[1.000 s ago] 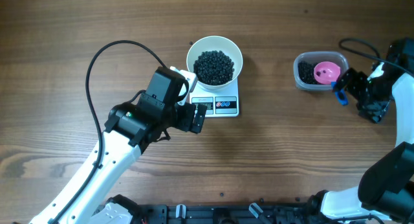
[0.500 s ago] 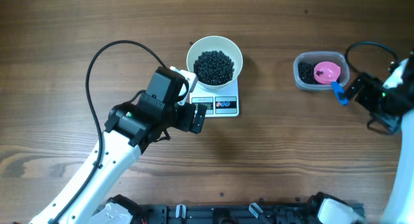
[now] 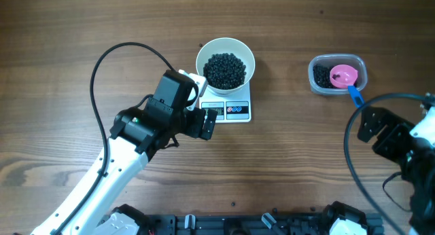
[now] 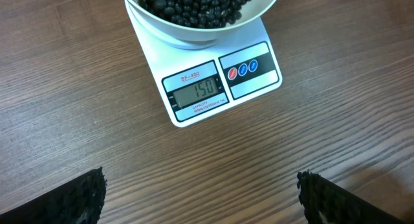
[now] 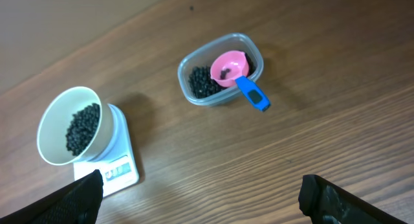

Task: Scoop item into bowl and weigh 150g on scale
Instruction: 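Open the right gripper, release the scoop, and pull back down-right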

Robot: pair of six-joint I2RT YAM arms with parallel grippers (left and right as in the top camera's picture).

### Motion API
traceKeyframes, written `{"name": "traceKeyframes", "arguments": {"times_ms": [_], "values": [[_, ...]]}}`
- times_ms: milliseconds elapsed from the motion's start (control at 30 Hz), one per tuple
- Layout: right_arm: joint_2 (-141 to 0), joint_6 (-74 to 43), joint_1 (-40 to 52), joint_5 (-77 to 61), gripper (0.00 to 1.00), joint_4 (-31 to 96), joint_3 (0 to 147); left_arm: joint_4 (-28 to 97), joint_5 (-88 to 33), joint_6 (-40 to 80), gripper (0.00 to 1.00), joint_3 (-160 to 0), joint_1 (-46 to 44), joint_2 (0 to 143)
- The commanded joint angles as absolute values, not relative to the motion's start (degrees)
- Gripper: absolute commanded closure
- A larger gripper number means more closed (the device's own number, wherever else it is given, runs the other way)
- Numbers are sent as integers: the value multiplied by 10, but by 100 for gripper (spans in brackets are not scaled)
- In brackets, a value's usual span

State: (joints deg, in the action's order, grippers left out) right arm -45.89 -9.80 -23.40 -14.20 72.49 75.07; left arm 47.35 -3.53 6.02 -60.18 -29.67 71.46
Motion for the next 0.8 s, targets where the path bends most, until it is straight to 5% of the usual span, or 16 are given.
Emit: {"name": "traceKeyframes", "arguments": {"times_ms": [0,533,767], "values": [[-446,-114,-232,-153,0,733,753,474,-40,47,0,-613,-295,710],[-446,-3,-222,-170,0,712,750,474,-40,47,0,-613,-295,710],[-385,0,-198,-170,0,561,649,474,-40,47,0,-613,-295,710]]}}
